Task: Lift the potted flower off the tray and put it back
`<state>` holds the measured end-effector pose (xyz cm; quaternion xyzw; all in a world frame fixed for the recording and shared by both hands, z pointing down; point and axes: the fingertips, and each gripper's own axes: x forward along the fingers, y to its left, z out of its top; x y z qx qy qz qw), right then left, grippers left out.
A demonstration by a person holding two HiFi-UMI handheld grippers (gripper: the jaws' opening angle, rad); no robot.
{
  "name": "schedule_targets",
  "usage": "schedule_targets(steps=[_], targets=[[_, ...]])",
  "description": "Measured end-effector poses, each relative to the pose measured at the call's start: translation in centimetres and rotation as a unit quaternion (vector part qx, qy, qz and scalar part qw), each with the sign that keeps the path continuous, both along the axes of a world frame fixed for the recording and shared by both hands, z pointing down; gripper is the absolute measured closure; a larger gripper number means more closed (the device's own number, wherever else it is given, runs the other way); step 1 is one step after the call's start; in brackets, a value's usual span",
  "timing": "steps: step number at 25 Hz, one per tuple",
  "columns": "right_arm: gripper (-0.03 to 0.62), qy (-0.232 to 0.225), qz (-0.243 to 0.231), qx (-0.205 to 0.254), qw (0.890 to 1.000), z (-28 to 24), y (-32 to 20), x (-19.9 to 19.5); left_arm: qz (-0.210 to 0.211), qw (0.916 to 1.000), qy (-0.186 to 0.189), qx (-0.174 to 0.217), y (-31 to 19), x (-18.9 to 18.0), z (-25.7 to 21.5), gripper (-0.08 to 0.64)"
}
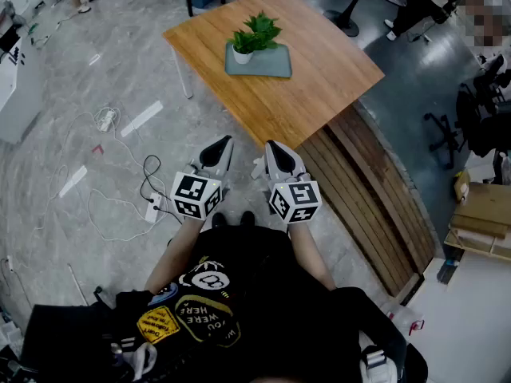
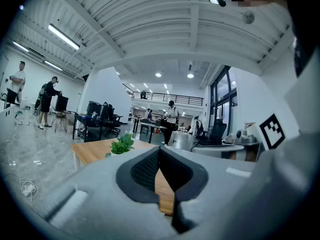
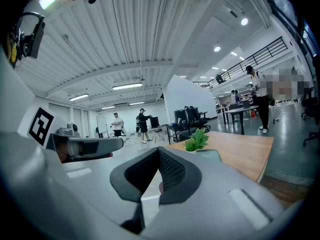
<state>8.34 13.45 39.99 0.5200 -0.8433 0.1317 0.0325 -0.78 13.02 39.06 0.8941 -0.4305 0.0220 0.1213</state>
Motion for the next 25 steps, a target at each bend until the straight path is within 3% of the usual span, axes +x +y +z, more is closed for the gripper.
schedule_targets(steps=[13,16,19,25], targets=[[0.591,0.002,-0.001,0.002,1.0,0.2,-1.2,-0.4,0.003,1.0,0.004,-0.002,-1.2,-0.3,0.3,0.56],[0.591,-0.015,-0.002,0.004,1.0,0.2,-1.6,-0.7,0.002,1.0,0.006,-0.004,-1.4,-0.7,0.5,0.56],[0.591,-0.03,-0.002,0.001,1.0,0.4,-2.2,-1.1,-0.003,1.0,0.007,-0.006,-1.8,-1.4,0.7,0.56],[0.591,-0.014,-0.005,0.013,1.0,0.8,-3.8,-3.3,-0.007,0.9999,0.012,0.003,-3.4,-4.2,0.9,0.56]])
